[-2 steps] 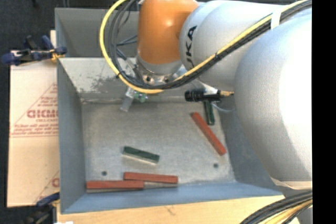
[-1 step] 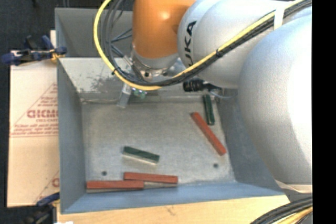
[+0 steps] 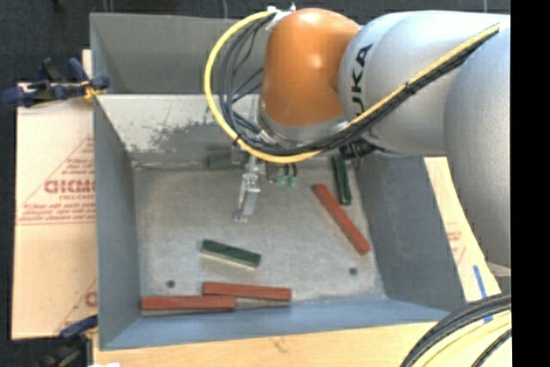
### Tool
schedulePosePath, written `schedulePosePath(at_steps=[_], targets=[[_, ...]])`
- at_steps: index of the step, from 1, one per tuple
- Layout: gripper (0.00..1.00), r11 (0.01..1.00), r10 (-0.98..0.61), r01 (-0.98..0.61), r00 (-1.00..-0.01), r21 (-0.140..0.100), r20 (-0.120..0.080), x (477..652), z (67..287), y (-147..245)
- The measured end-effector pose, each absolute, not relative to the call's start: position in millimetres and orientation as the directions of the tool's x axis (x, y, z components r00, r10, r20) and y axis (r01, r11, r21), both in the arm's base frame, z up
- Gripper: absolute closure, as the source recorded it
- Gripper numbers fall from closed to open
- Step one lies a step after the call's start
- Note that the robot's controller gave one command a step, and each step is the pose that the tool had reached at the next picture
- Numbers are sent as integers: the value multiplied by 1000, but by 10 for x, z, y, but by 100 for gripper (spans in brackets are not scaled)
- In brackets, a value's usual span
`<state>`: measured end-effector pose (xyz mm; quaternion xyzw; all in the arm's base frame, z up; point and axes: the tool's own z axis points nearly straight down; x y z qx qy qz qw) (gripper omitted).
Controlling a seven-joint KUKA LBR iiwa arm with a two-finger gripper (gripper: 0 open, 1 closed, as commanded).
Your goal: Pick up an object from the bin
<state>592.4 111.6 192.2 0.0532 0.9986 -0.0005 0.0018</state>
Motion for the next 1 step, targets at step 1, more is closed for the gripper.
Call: schedulePosePath(at_steps=[1], targets=[[0,994,106,106,-994,0,-4,5925,1926,1121]])
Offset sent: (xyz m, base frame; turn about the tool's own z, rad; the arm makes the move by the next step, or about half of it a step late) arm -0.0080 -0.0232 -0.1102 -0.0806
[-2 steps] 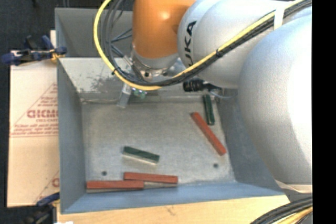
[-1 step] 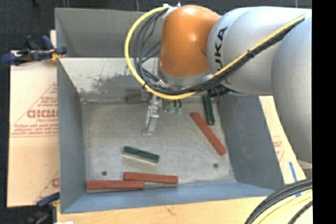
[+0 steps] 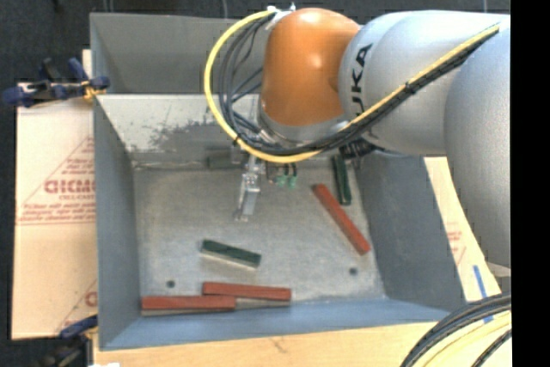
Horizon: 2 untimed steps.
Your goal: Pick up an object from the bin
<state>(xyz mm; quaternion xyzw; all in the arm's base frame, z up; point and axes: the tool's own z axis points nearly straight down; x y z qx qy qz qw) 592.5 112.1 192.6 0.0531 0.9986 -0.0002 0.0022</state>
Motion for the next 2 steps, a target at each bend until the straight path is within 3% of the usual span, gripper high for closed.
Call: schedulePosePath(at_steps=[1,2], targets=[[0,998,67,67,-998,1,-11,5907,1427,1010],[0,1000,-4,-4,-1000,-2,-4,5484,911,1322]])
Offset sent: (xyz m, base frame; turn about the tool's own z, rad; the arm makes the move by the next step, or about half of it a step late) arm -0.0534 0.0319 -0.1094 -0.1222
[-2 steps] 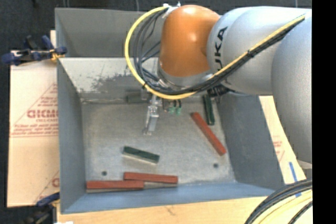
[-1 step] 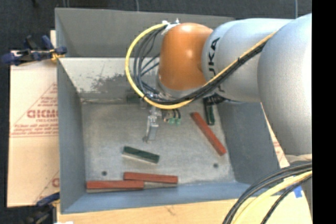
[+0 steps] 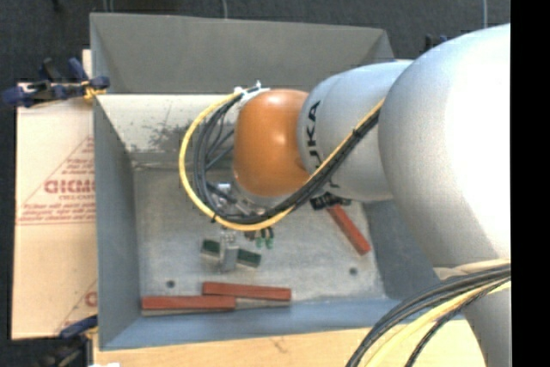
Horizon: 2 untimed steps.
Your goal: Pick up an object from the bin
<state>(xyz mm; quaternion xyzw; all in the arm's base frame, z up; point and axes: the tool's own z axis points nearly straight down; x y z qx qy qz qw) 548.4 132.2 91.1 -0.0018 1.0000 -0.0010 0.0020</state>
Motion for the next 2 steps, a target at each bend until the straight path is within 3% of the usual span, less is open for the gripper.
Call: schedulePosePath(at_steps=[1,2], targets=[[100,995,97,97,-995,1,-3,5133,716,1025],[100,995,97,97,-995,1,-3,5133,716,1026]])
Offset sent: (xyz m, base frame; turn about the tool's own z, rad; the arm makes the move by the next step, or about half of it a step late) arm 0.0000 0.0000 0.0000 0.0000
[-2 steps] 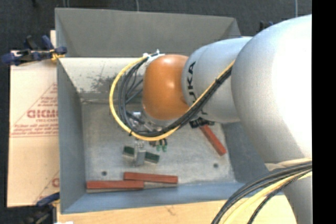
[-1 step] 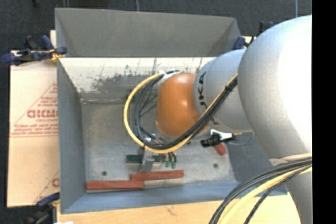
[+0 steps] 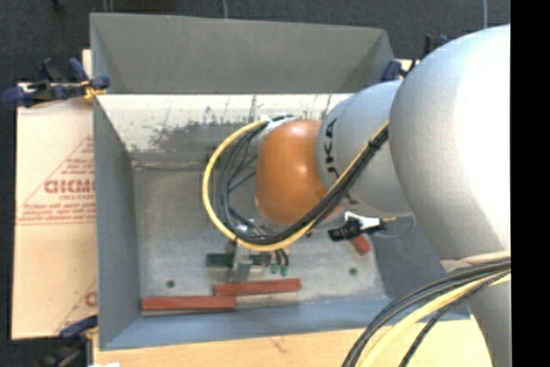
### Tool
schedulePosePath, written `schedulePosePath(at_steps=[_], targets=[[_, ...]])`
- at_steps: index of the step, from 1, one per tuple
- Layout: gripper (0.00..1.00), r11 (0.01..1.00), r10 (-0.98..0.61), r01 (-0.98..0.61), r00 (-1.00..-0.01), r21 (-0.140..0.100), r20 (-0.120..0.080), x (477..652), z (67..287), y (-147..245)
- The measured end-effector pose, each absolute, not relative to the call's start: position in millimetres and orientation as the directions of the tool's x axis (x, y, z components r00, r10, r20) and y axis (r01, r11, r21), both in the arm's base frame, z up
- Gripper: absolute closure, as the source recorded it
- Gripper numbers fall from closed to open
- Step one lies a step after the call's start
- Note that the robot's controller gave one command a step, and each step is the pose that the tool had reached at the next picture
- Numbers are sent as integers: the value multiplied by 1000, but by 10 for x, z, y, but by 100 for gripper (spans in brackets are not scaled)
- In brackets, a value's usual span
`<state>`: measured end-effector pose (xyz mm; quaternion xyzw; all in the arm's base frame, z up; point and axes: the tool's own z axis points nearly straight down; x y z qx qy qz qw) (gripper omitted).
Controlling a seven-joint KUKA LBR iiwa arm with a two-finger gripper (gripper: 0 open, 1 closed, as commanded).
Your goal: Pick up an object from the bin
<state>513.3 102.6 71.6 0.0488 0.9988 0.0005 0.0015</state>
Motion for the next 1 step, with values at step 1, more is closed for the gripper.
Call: schedulePosePath(at_steps=[1], targets=[[100,998,69,69,-998,4,-12,5263,2667,1089]])
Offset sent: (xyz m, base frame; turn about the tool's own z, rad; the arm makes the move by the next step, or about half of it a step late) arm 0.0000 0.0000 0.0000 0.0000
